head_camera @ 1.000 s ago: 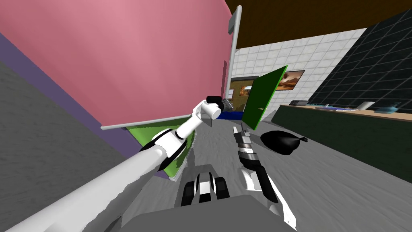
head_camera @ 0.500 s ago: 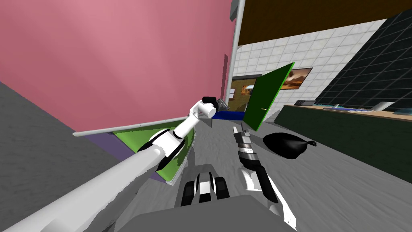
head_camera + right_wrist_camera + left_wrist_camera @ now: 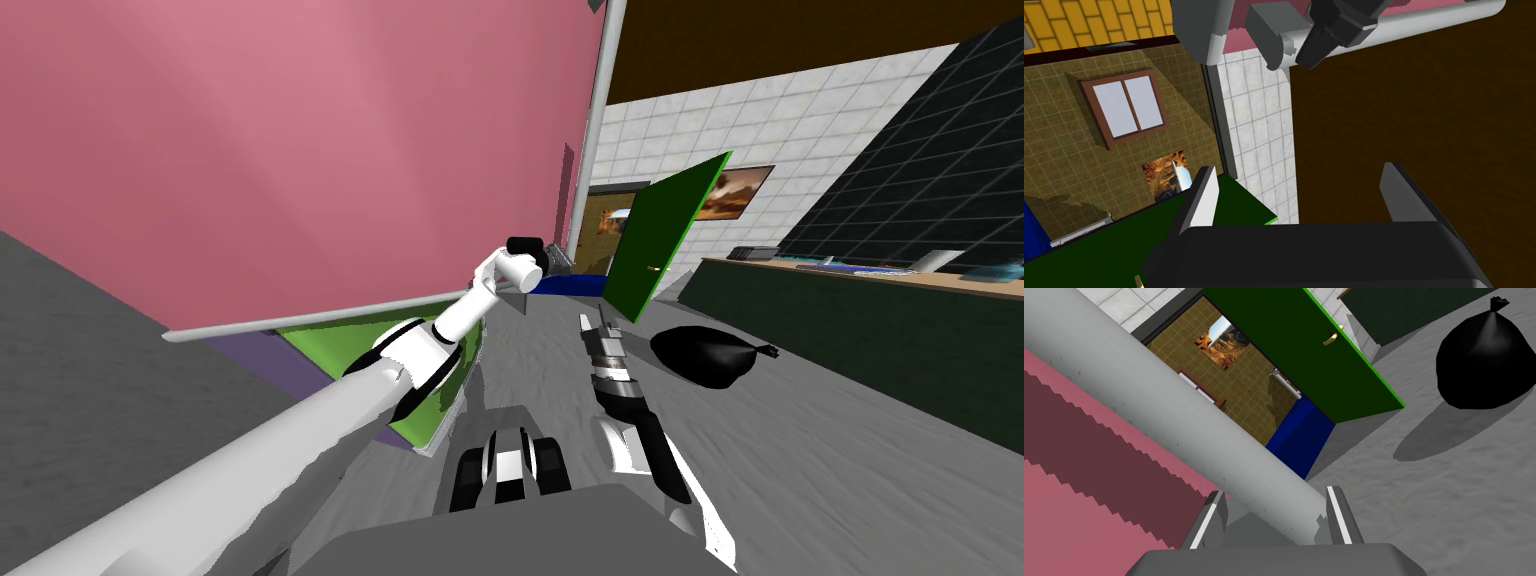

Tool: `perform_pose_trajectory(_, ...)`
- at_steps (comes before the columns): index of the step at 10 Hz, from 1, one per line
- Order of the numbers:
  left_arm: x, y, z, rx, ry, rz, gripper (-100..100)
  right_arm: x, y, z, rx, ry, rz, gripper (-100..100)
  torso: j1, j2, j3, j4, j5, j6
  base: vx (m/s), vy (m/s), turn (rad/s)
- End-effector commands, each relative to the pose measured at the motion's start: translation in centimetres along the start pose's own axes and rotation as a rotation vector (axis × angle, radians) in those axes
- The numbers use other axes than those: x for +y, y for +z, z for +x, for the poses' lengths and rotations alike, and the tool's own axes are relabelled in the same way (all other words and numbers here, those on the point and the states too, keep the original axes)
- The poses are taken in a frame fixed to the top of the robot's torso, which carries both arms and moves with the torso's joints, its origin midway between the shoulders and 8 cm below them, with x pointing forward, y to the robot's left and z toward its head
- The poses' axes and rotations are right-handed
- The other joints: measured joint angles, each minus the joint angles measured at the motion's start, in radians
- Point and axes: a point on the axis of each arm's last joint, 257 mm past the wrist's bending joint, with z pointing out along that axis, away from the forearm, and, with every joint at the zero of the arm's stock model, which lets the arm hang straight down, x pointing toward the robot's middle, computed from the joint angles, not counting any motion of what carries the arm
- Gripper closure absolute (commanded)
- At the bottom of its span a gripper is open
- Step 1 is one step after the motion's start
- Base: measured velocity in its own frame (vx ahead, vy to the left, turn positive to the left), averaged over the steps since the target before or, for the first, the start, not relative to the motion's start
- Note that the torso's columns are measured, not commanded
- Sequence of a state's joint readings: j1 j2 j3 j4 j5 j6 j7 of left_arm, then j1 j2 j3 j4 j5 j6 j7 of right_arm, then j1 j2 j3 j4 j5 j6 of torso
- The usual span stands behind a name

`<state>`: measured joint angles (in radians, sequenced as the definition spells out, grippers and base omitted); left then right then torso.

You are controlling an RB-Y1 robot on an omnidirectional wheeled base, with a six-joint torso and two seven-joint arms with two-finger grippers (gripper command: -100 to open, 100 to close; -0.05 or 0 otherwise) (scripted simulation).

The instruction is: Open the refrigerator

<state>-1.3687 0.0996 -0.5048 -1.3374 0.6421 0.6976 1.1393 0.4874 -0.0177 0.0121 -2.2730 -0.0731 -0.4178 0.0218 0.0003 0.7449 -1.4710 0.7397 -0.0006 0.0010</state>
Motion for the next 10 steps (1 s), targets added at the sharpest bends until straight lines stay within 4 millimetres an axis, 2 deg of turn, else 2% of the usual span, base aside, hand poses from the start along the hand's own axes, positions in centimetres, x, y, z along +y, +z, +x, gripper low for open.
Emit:
perform_pose_trajectory(1, 3.3, 0.1, 2.3, 0.037, 0.003, -0.054, 100, 0.0, 0.0, 0.0, 0.0, 0.0, 0.0, 0, 0.001, -0.001, -0.001, 0.0, 0.0, -0.001, -0.153, 0.071, -0.045)
perform_pose_trajectory(2, 2.0, -0.3, 3.1, 0.036, 0.0, -0.045, -100, 0.0, 0.0, 0.0, 0.0, 0.0, 0.0, 0, 0.0, -0.003, -0.001, 0.0, 0.0, -0.001, -0.055, 0.024, 0.063)
perform_pose_trajectory(6, 1.5, -1.6, 7.1, 0.055, 0.001, -0.065, -100, 0.0, 0.0, 0.0, 0.0, 0.0, 0.0, 0, -0.001, -0.011, -0.008, -0.004, 0.0, -0.001, 0.07, -0.033, 0.07)
perform_pose_trajectory(8, 1.5, -2.1, 8.5, 0.06, 0.002, -0.072, -100, 0.0, 0.0, 0.0, 0.0, 0.0, 0.0, 0, 0.001, -0.005, -0.003, -0.001, 0.001, -0.001, 0.042, -0.022, 0.06)
perform_pose_trajectory(9, 1.5, -1.9, 8.0, 0.058, 0.003, -0.07, -100, 0.0, 0.0, 0.0, 0.0, 0.0, 0.0, 0, 0.001, -0.005, -0.004, -0.001, 0.001, -0.001, 0.016, -0.008, 0.009)
perform_pose_trajectory(10, 1.5, -1.9, 8.1, 0.058, 0.001, -0.07, 0, 0.0, 0.0, 0.0, 0.0, 0.0, 0.0, 0, 0.001, -0.005, -0.004, -0.001, 0.001, -0.001, 0.0, 0.0, 0.0)
